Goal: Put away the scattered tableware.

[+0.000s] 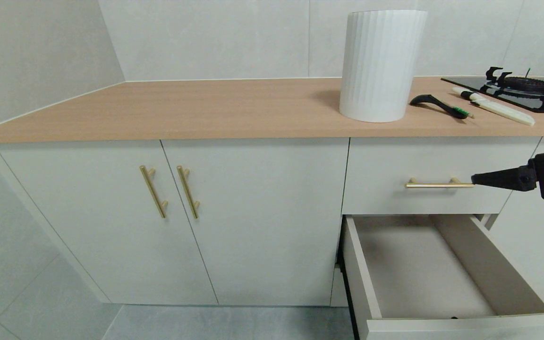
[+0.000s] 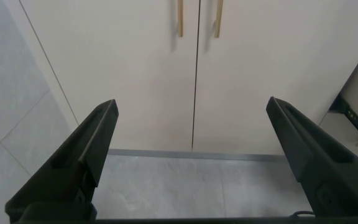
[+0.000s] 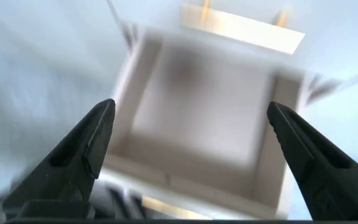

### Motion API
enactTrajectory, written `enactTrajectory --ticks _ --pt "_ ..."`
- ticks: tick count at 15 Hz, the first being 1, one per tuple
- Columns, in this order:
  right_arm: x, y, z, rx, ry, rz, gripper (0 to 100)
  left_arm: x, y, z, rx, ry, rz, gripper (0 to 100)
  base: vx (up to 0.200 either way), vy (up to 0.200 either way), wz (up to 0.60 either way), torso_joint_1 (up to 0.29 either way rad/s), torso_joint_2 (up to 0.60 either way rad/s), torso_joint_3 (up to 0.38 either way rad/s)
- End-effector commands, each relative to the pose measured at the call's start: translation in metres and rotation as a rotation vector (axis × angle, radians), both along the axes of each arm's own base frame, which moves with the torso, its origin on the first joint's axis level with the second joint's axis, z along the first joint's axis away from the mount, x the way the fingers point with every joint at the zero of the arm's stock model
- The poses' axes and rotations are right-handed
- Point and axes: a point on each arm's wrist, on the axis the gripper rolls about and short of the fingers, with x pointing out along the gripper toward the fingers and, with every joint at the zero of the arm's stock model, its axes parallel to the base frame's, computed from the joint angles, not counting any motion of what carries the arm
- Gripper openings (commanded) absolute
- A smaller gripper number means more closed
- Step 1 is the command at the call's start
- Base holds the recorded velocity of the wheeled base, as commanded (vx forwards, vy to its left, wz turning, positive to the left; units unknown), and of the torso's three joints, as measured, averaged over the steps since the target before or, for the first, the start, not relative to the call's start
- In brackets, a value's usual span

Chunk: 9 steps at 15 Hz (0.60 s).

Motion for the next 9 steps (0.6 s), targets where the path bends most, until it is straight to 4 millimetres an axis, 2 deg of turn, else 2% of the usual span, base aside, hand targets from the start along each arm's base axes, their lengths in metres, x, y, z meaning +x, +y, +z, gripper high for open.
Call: enactTrajectory --ticks 1,4,7,9 --pt "0.004 0.000 0.014 0.009 -0.047 -0.003 100 0.000 0.000 0.000 0.000 -0.001 0.000 100 0.000 0.000 0.00 0.000 0.00 0.000" --pt "0.023 0.000 0.002 -0.010 -0.004 -0.016 100 0.000 0.000 0.000 0.000 -0.001 0.000 100 0.000 0.000 0.00 0.006 -0.07 -0.064" --pt "0.024 -0.001 0.005 -0.011 -0.040 -0.029 100 0.000 0.000 0.000 -0.002 0.000 0.000 100 0.000 0.000 0.00 0.031 -0.22 -0.326" --pt "0.024 -0.001 0.005 -0.016 -0.043 -0.042 100 0.000 0.000 0.000 0.000 0.000 0.000 100 0.000 0.000 0.00 0.068 -0.56 -0.356"
